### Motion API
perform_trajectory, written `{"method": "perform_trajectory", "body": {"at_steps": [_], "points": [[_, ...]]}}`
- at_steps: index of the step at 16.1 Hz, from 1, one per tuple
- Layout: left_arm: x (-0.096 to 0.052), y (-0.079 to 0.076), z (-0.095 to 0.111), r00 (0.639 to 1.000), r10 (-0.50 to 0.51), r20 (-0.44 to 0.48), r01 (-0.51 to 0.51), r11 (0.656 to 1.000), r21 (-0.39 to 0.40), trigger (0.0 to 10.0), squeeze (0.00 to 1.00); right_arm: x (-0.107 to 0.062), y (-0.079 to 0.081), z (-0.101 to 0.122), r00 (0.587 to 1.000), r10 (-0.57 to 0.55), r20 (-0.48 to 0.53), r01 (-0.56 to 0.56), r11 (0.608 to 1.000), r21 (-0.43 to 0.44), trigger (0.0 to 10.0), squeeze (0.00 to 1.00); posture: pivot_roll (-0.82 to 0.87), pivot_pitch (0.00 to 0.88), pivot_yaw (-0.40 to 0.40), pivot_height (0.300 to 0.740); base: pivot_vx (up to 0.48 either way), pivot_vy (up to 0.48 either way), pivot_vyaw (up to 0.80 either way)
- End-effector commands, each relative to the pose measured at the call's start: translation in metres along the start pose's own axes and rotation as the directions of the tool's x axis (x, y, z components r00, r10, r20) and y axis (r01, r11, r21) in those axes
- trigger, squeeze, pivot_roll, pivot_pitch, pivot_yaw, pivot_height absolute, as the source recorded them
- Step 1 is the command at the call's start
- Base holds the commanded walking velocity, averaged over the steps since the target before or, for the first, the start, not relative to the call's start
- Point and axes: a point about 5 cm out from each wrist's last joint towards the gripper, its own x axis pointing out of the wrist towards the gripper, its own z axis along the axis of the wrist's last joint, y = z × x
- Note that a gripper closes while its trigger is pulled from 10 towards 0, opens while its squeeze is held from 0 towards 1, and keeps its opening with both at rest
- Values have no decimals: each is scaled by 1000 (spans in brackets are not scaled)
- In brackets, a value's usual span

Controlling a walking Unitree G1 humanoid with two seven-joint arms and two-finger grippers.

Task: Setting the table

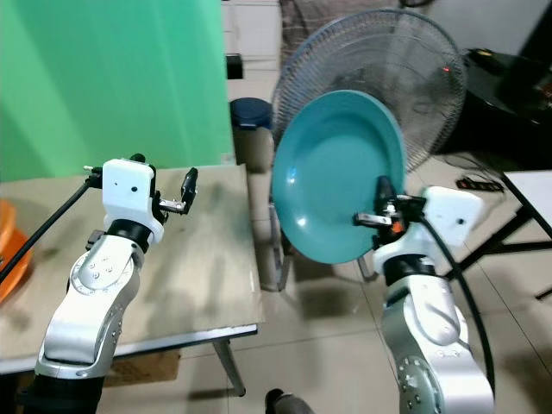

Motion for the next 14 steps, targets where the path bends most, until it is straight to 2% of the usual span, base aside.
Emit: {"method": "perform_trajectory", "body": {"at_steps": [1, 5, 14], "points": [[2, -3, 0, 1000, -23, -2, 23, 1000, 4, 10000, 0, -1, -2, 4, 1000, -12, 15, 12, 1000, -14, 10000, 0, -5, 0, 12, 740, 0, 0, -788], [1, -8, 0, 999, -35, -1, 35, 999, -12, 10000, 0, -1, -7, 5, 999, -38, 24, 40, 998, -57, 10000, 0, -16, 0, 16, 740, 0, 0, -786], [0, -11, 1, 998, -71, 0, 71, 997, -27, 10000, 0, -3, -5, 1, 999, -34, -15, 34, 999, -38, 10000, 0, -24, 0, 10, 740, 0, 0, -787]]}}
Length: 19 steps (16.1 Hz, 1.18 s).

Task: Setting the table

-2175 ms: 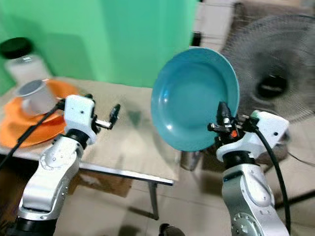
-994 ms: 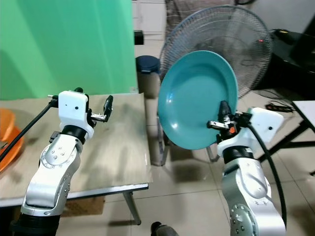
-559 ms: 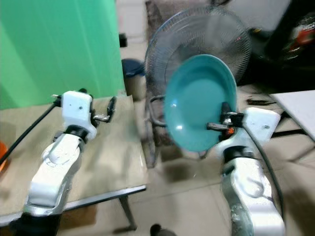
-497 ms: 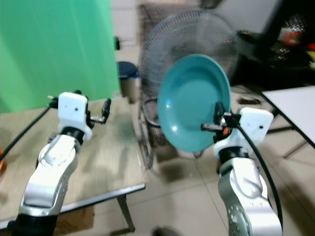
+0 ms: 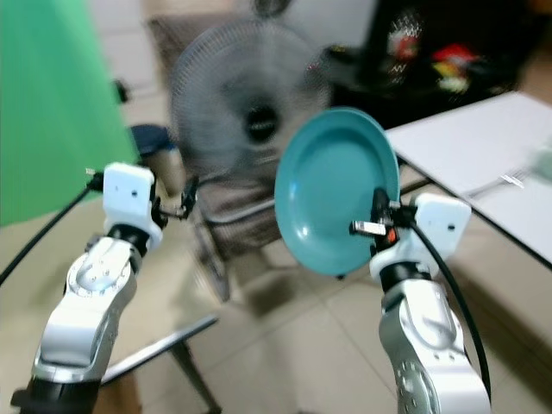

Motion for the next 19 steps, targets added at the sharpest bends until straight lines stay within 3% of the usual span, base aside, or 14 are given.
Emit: {"method": "perform_trajectory", "body": {"at_steps": [1, 5, 12, 19], "points": [[3, -5, 3, 1000, -25, 13, 24, 1000, 3, 10000, 0, 0, -2, 8, 999, -5, 33, 5, 1000, -3, 10000, 0, -23, 0, 9, 740, 0, 0, -788], [3, -4, 4, 999, -37, 22, 37, 999, -11, 10000, 0, 1, -8, 4, 999, -46, 12, 47, 999, -16, 10000, 0, -14, 0, 1, 740, 131, 0, -788], [2, 1, 2, 999, -31, 17, 31, 999, -16, 10000, 0, 4, -4, 4, 1000, -20, 13, 20, 1000, -7, 10000, 0, 0, 0, 0, 740, 349, 0, -750], [-2, 8, -3, 1000, -31, -2, 31, 999, 8, 10000, 0, 5, 1, -1, 999, 36, -4, -35, 999, 39, 10000, 0, 9, 0, 0, 740, 388, 0, 0]]}}
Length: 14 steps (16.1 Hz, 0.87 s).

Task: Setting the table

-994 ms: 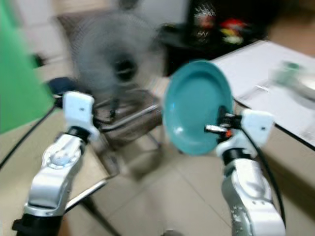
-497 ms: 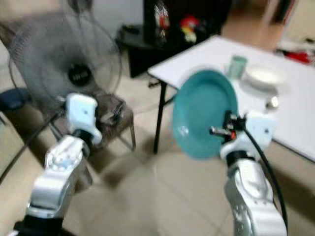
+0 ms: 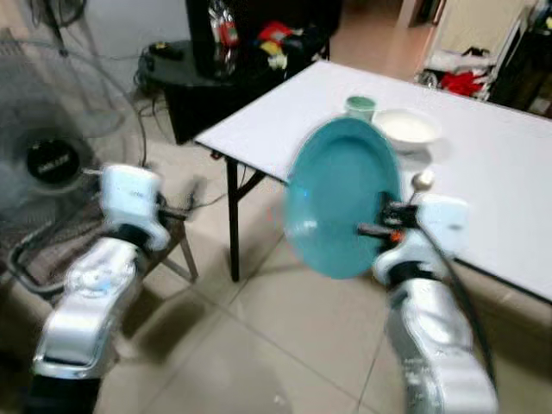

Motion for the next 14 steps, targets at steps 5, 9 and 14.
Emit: {"method": "perform_trajectory", "body": {"at_steps": [5, 9, 14], "points": [[-8, 10, -4, 1000, 2, -22, -1, 999, 39, 10000, 0, 4, 11, 0, 997, 82, 1, -82, 993, 88, 10000, 0, 20, 0, -9, 740, 379, 0, 0], [-10, 8, -3, 1000, -18, -19, 19, 999, 38, 10000, 0, 7, 10, -5, 997, 72, -37, -67, 991, 119, 10000, 0, 25, 0, -14, 740, 360, 0, -200], [-9, 7, -4, 999, -38, -21, 39, 998, 40, 10000, 0, 10, 8, -5, 997, 63, -38, -56, 987, 149, 10000, 0, 25, 0, -14, 740, 355, 0, -800]]}}
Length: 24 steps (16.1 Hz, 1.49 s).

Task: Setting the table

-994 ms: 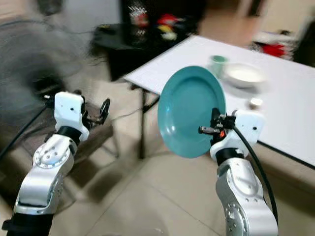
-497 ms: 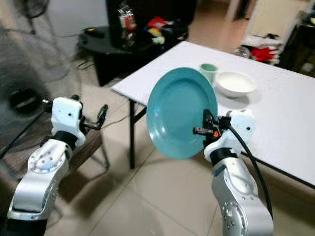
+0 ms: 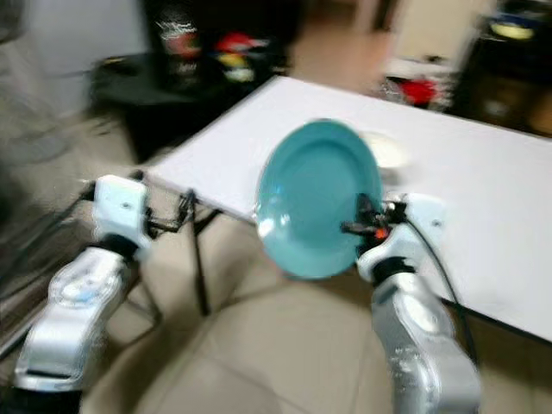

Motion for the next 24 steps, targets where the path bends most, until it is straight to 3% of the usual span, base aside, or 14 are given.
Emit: {"method": "perform_trajectory", "body": {"at_steps": [1, 2, 9, 12, 16, 17, 19, 21, 24], "points": [[0, 5, 2, 1000, 4, 4, -4, 1000, 16, 10000, 0, 2, 3, 5, 1000, 11, 22, -12, 1000, 26, 10000, 0, 22, 0, -8, 740, 341, 0, -763], [0, 4, 2, 1000, -9, 2, 8, 1000, 17, 10000, 0, 3, 2, 5, 1000, -1, 18, -1, 996, 92, 10000, 0, 22, 0, -8, 740, 345, 0, 0], [-1, -2, -2, 994, -103, -30, 104, 994, 33, 10000, 0, 18, 0, -6, 995, 4, -95, 19, 968, 250, 10000, 0, 16, 0, 4, 740, 49, 0, 0], [-3, -5, -1, 982, -184, -34, 185, 982, 30, 10000, 0, 33, -4, -12, 987, -18, -159, 76, 928, 364, 10000, 0, 21, 0, 2, 740, 0, 0, 0], [-3, -5, -1, 982, -184, -34, 185, 982, 30, 10000, 0, 33, -4, -12, 987, -18, -159, 76, 928, 364, 10000, 0, 21, 0, 2, 740, 0, 0, 0], [-7, -9, -1, 960, -277, -49, 278, 960, 24, 10000, 0, 54, -10, -23, 971, -19, -240, 128, 885, 447, 10000, 0, 24, 0, 10, 740, 0, 0, 0], [-13, -17, -1, 922, -380, -69, 382, 924, 23, 10000, 0, 80, -13, -36, 945, -14, -326, 190, 836, 516, 10000, 0, 29, 0, 7, 740, 0, 0, 0], [-17, -20, -1, 909, -410, -75, 412, 911, 18, 10000, 0, 87, -15, -42, 934, -27, -357, 228, 815, 533, 10000, 0, 36, 0, 2, 740, 0, 0, 0], [-16, -14, 0, 919, -386, -73, 389, 921, 21, 10000, 0, 92, -13, -44, 928, 0, -374, 226, 797, 561, 10000, 0, 45, 0, -3, 740, 0, 0, 0]]}}
